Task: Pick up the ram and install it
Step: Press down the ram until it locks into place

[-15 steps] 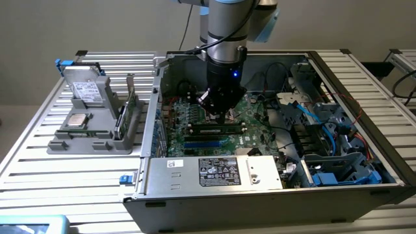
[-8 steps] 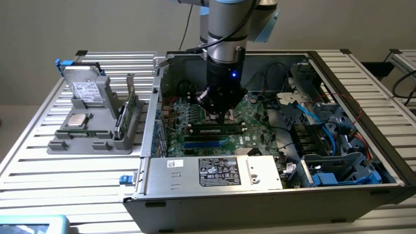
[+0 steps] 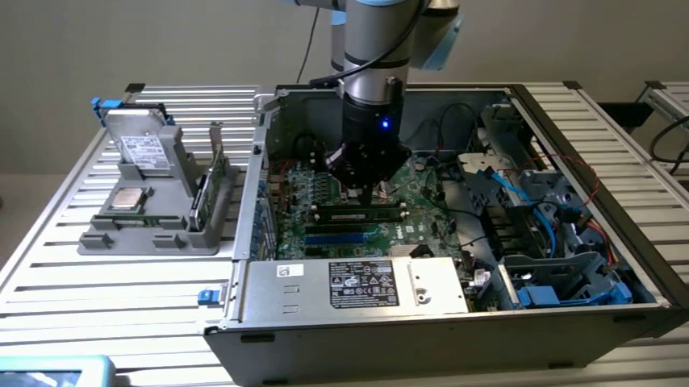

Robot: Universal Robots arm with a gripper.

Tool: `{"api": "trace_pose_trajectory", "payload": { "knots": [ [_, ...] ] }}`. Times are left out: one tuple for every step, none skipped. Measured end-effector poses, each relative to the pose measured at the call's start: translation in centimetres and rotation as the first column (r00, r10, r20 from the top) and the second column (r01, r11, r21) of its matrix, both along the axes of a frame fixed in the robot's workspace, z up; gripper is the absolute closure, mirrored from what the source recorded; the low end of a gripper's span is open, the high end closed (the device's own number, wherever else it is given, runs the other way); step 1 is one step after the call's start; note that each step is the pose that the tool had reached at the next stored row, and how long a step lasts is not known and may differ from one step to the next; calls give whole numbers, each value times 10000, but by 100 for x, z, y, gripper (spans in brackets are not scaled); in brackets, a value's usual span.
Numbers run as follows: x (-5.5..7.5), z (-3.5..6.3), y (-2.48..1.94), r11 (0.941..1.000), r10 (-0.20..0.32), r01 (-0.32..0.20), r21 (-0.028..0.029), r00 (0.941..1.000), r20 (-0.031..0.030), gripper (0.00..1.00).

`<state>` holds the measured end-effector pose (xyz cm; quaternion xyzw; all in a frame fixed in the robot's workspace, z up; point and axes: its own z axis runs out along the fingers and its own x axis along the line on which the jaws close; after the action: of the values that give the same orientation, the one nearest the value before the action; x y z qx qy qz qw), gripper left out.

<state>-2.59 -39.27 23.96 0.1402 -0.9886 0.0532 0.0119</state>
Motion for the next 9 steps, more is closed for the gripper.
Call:
{"api": "trace_pose_trajectory", "payload": {
  "knots": [
    [0,0,0,9999,-106,106,1,9999,19,89],
    [0,0,0,9998,-216,216,1,9998,39,89],
    [0,0,0,9995,-322,322,1,9995,56,89],
    [0,0,0,9991,-428,428,2,9991,71,89],
    [0,0,0,9986,-534,534,2,9985,84,89],
    [0,0,0,9980,-639,639,2,9979,96,89],
    [0,0,0,9972,-747,747,1,9971,109,89],
    [0,0,0,9964,-845,845,-1,9963,124,89],
    [0,0,-1,9956,-941,941,-3,9955,139,89]
  ]
}}
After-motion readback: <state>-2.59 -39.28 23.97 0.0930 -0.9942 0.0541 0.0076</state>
